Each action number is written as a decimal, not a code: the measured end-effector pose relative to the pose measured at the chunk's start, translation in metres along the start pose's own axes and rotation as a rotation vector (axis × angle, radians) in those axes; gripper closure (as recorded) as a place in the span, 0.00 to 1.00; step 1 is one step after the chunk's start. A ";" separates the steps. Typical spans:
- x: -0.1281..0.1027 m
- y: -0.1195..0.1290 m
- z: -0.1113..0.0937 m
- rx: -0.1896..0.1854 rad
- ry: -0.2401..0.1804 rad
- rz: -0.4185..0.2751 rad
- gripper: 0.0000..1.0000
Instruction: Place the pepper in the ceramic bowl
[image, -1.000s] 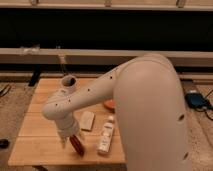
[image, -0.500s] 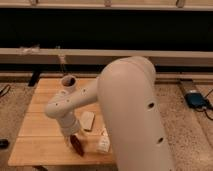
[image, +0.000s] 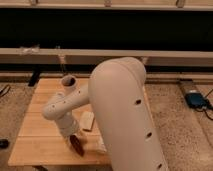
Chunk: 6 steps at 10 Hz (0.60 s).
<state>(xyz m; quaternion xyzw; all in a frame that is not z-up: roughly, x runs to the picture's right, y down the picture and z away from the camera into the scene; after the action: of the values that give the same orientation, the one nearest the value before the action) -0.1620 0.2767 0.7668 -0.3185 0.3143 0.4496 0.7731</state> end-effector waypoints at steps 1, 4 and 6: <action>0.001 0.002 0.002 0.009 0.009 -0.011 0.55; 0.005 0.007 0.001 0.006 0.047 -0.019 0.89; 0.005 0.011 -0.017 -0.024 0.045 -0.004 0.99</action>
<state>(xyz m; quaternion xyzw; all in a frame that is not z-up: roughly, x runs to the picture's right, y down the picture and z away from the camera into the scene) -0.1732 0.2697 0.7505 -0.3385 0.3253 0.4444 0.7629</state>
